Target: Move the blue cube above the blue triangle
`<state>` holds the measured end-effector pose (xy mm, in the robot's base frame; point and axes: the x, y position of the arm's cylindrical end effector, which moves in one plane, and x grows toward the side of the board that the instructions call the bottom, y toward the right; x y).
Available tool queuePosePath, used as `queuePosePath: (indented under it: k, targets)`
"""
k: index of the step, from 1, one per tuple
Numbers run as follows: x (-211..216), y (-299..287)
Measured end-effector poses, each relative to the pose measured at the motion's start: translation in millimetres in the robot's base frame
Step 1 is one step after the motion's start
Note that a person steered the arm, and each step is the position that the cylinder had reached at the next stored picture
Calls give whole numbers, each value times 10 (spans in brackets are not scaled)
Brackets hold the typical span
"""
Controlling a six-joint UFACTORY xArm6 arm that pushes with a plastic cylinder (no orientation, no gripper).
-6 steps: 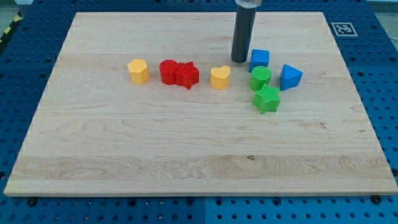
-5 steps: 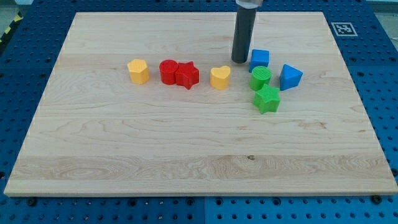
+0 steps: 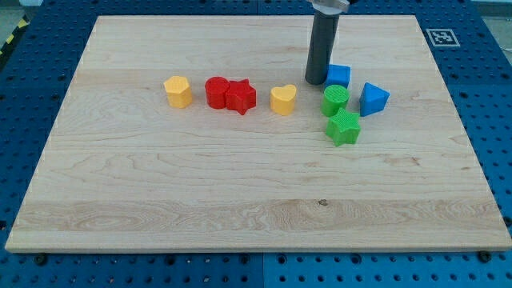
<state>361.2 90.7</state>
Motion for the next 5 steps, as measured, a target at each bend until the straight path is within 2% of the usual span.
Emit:
queuePosePath:
  k: [2, 5]
  targets:
    - [108, 0]
    - [105, 419]
